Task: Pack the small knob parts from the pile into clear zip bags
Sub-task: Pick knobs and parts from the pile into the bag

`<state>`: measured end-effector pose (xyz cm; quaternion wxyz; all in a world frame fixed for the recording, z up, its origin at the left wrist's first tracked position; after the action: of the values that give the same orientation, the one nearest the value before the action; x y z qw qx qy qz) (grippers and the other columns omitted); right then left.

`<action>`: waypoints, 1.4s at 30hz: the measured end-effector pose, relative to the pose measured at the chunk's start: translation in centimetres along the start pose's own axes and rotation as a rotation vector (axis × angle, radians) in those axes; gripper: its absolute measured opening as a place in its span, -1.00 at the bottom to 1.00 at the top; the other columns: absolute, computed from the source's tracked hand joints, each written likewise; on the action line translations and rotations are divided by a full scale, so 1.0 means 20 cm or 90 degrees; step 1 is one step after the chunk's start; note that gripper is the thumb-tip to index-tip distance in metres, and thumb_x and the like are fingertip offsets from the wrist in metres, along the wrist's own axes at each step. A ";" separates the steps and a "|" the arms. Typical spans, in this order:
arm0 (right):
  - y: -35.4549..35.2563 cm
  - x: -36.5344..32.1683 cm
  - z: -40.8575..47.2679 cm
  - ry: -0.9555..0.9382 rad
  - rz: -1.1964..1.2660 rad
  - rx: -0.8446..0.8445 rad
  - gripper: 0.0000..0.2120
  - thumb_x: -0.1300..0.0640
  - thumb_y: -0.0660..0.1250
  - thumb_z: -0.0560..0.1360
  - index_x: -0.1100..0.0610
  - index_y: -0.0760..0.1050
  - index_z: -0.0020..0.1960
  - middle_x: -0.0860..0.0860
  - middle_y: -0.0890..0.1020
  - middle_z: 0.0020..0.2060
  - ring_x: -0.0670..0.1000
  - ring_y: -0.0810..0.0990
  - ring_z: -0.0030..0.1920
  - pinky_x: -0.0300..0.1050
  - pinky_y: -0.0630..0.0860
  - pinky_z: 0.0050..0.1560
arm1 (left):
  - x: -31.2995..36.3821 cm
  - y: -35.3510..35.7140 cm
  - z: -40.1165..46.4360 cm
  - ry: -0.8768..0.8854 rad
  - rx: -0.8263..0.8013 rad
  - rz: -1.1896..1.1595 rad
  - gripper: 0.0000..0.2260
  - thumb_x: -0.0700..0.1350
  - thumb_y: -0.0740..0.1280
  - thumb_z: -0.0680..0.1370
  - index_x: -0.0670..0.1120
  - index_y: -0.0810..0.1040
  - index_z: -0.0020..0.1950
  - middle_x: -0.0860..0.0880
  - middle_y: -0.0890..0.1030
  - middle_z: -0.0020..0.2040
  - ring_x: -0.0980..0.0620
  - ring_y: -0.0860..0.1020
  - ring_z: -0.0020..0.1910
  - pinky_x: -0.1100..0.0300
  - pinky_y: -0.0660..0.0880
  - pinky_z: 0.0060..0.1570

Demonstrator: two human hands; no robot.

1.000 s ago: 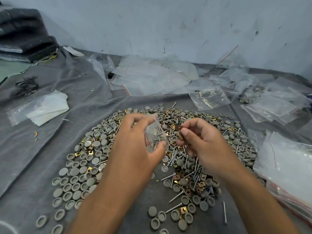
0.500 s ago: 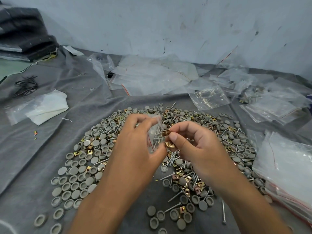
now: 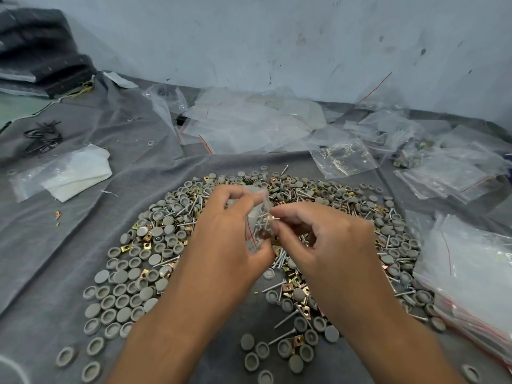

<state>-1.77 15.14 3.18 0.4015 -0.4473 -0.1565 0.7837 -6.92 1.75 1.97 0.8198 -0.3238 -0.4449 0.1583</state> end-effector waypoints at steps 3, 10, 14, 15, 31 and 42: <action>-0.01 0.03 0.00 0.053 0.066 0.006 -0.85 0.14 0.52 0.51 0.01 0.71 0.07 -0.22 0.71 -0.17 -0.26 0.67 -0.12 -0.34 0.57 -0.08 | -0.01 0.00 0.00 -0.004 0.003 -0.003 -0.47 -0.12 0.50 0.41 0.04 0.54 0.39 0.18 0.42 0.14 0.35 0.45 -0.09 0.58 0.29 0.06; 0.03 0.08 -0.02 0.149 0.206 -0.071 -0.83 0.16 0.52 0.48 -0.06 0.69 0.01 -0.22 0.73 -0.16 -0.17 0.71 -0.09 -0.26 0.62 -0.08 | -0.01 -0.01 0.00 -0.013 0.023 -0.006 -0.51 -0.15 0.47 0.44 -0.01 0.55 0.38 0.12 0.44 0.13 0.36 0.43 -0.06 0.60 0.25 0.09; 0.03 0.10 -0.02 0.199 0.263 -0.040 -0.86 0.17 0.52 0.49 -0.07 0.67 -0.06 -0.18 0.73 -0.18 -0.15 0.70 -0.17 -0.24 0.59 -0.24 | -0.01 -0.01 0.00 -0.018 0.022 -0.012 -0.51 -0.12 0.47 0.44 0.00 0.54 0.38 0.12 0.44 0.11 0.31 0.44 -0.10 0.57 0.27 0.08; 0.02 0.11 -0.01 0.209 0.278 -0.014 -0.87 0.17 0.52 0.49 -0.06 0.67 -0.07 -0.17 0.73 -0.19 -0.15 0.69 -0.19 -0.22 0.59 -0.26 | 0.00 -0.01 0.00 -0.019 0.017 -0.011 -0.50 -0.10 0.47 0.44 0.01 0.53 0.38 0.13 0.43 0.11 0.30 0.45 -0.10 0.57 0.28 0.06; 0.03 0.06 0.00 0.128 0.309 0.072 -0.83 0.22 0.57 0.44 0.04 0.64 -0.06 -0.10 0.73 -0.17 -0.05 0.74 -0.10 -0.14 0.67 -0.06 | 0.01 -0.02 -0.01 -0.032 0.014 -0.027 -0.49 0.04 0.44 0.43 0.07 0.52 0.39 0.20 0.40 0.13 0.37 0.44 -0.03 0.57 0.30 0.10; 0.10 0.39 -0.01 0.225 -0.198 -0.237 -0.80 0.05 0.38 0.59 -0.20 0.58 0.16 -0.26 0.57 0.08 -0.28 0.47 -0.04 -0.38 0.44 -0.09 | -0.04 -0.05 0.00 -0.050 0.056 -0.003 -0.45 0.12 0.46 0.46 0.10 0.46 0.44 0.24 0.38 0.15 0.51 0.34 0.11 0.66 0.24 0.08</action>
<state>-4.69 19.90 -2.62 0.4490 -0.6136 -0.2918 0.5803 -7.37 0.58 2.07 0.8155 -0.2799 -0.4702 0.1886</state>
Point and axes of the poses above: each hand's wrist, its own z-axis towards the middle knuckle, its own y-axis out of the palm, x = y × z, the point moved 5 cm from there along z, towards the middle knuckle
